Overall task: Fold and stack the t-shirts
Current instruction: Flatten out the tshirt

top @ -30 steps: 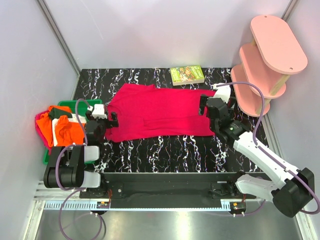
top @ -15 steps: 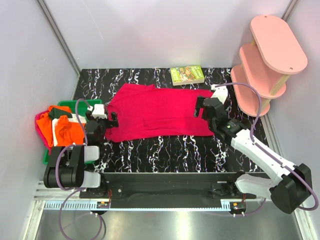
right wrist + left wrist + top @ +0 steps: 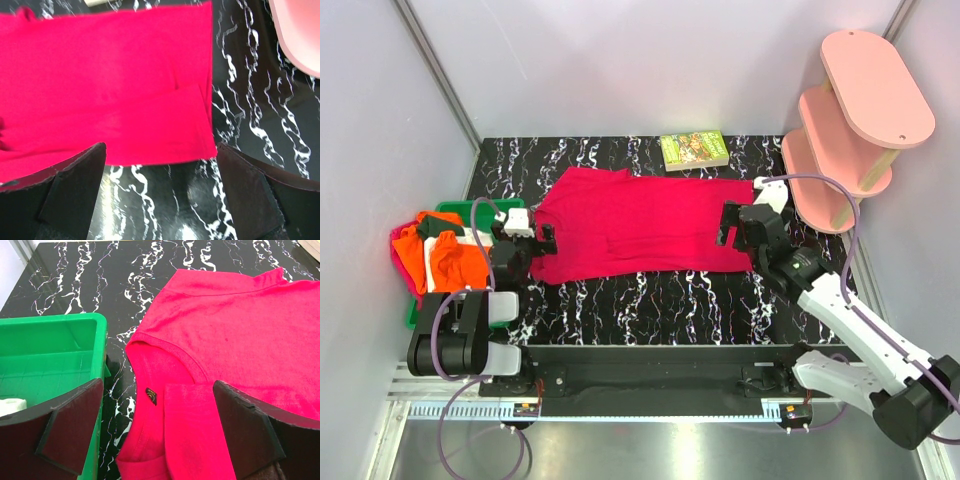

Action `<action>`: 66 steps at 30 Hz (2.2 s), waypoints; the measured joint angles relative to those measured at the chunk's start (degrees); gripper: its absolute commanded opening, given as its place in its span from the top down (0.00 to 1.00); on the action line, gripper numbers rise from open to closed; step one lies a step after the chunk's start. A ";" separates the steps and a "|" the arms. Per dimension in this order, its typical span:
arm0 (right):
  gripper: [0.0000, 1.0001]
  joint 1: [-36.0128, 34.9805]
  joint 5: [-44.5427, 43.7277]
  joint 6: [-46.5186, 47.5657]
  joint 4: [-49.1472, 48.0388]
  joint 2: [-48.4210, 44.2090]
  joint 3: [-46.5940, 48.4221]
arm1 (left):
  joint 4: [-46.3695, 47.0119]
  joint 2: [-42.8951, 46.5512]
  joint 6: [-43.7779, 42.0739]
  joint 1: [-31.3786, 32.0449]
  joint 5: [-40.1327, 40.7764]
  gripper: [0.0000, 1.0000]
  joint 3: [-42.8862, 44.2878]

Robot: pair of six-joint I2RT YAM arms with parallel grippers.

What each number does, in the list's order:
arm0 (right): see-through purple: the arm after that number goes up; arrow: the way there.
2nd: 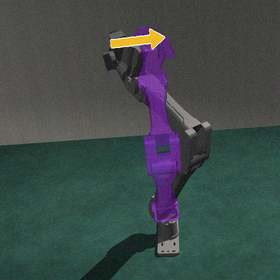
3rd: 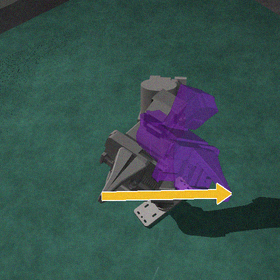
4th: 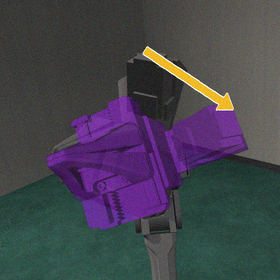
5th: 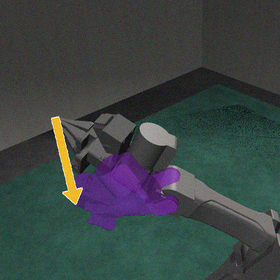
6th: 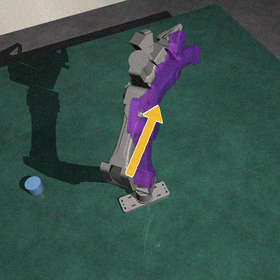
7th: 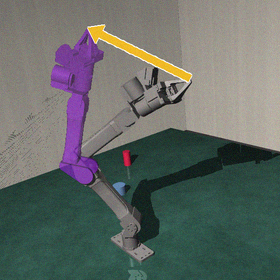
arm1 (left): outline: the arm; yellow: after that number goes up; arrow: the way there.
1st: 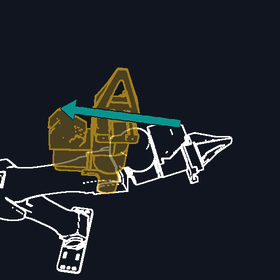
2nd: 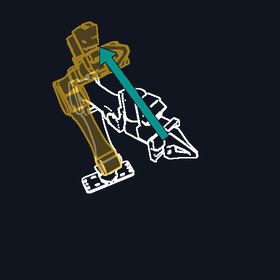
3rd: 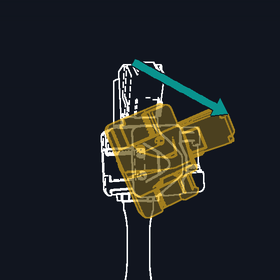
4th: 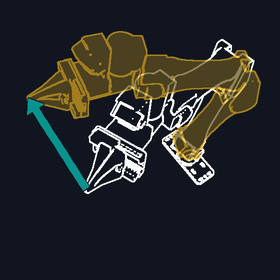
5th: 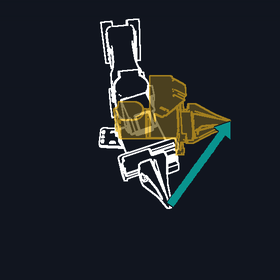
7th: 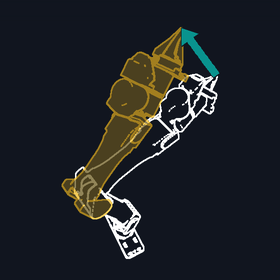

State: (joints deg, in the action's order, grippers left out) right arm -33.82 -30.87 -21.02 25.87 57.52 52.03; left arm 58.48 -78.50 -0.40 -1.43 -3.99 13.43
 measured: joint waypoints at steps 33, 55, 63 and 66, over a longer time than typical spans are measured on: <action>0.00 0.00 -1.62 -0.24 1.09 9.84 3.98 | -92.59 -9.46 31.87 21.84 30.99 0.01 45.83; 0.00 0.00 -1.55 0.74 0.22 10.64 3.19 | -91.30 -26.14 29.38 11.72 23.47 0.57 57.20; 0.00 0.00 -1.55 1.14 0.02 11.34 3.13 | -91.38 -29.22 29.31 10.62 22.60 0.43 58.73; 0.00 0.00 -1.53 1.27 -0.22 11.98 3.13 | -91.41 -30.16 29.35 9.66 22.29 0.45 59.67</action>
State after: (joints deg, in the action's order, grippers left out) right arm -33.82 -32.40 -19.75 25.65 69.49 55.16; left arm -32.93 -108.66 28.95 8.23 18.31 73.10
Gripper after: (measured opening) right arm 0.994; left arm 0.563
